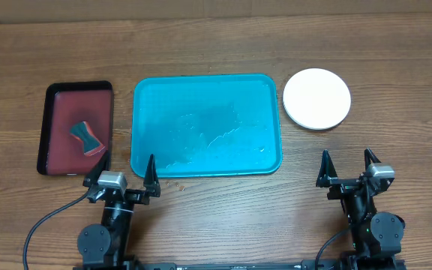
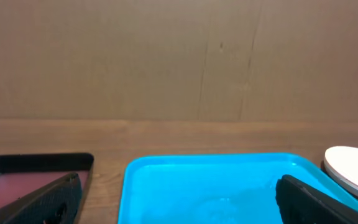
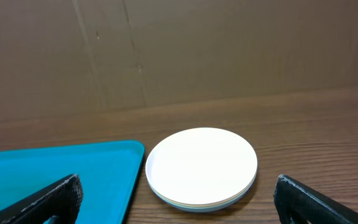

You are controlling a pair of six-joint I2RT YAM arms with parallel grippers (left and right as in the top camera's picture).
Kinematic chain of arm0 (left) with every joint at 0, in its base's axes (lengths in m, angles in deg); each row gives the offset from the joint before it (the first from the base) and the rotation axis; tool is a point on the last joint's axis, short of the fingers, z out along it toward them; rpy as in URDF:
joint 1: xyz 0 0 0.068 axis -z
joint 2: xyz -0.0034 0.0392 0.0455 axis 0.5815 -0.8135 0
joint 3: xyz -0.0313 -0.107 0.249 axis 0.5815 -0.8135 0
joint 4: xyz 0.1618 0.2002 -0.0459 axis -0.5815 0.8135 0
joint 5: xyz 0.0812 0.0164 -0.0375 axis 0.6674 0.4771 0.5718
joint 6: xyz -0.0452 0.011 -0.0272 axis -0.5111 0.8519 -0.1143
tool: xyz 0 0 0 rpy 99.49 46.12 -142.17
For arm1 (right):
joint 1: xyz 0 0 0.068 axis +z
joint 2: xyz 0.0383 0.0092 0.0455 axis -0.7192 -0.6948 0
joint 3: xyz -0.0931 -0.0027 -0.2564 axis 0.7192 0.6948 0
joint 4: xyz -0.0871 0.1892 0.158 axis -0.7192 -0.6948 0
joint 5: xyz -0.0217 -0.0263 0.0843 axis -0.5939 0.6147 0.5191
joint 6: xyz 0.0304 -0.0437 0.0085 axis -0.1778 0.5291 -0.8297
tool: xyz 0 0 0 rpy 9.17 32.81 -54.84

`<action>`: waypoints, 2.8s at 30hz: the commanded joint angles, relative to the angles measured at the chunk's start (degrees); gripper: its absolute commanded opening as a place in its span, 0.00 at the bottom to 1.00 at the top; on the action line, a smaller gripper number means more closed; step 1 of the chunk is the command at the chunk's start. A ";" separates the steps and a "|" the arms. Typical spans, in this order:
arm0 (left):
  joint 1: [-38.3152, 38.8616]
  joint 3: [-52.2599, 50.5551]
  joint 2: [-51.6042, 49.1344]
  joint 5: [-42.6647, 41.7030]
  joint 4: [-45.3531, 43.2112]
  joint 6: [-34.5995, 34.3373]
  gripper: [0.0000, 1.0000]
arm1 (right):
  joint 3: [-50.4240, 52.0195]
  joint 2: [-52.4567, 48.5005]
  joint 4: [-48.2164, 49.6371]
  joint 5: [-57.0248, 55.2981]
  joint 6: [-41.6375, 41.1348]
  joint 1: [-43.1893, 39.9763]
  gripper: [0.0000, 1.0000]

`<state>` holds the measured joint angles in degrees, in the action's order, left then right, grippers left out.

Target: Clean dirty plates on tray and stack at the side

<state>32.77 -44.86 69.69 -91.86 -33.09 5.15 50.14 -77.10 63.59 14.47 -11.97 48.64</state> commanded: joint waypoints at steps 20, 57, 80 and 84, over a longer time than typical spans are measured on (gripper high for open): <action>-0.17 -1.22 0.72 7.63 6.71 1.57 1.00 | 0.61 0.68 0.33 -0.55 -0.24 -0.15 1.00; -0.20 -1.22 0.72 7.98 6.75 4.02 1.00 | 0.59 0.68 0.33 -0.55 -0.24 -0.15 1.00; -0.20 -1.22 0.66 8.39 6.67 1.95 1.00 | 0.59 0.68 0.33 -0.55 -0.24 -0.15 1.00; -0.20 -1.22 0.66 8.37 6.67 1.95 1.00 | 0.61 0.68 0.33 -0.55 -0.24 -0.15 1.00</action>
<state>32.79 -45.86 69.74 -84.28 -26.56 8.32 50.14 -77.10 63.59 14.47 -11.97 48.64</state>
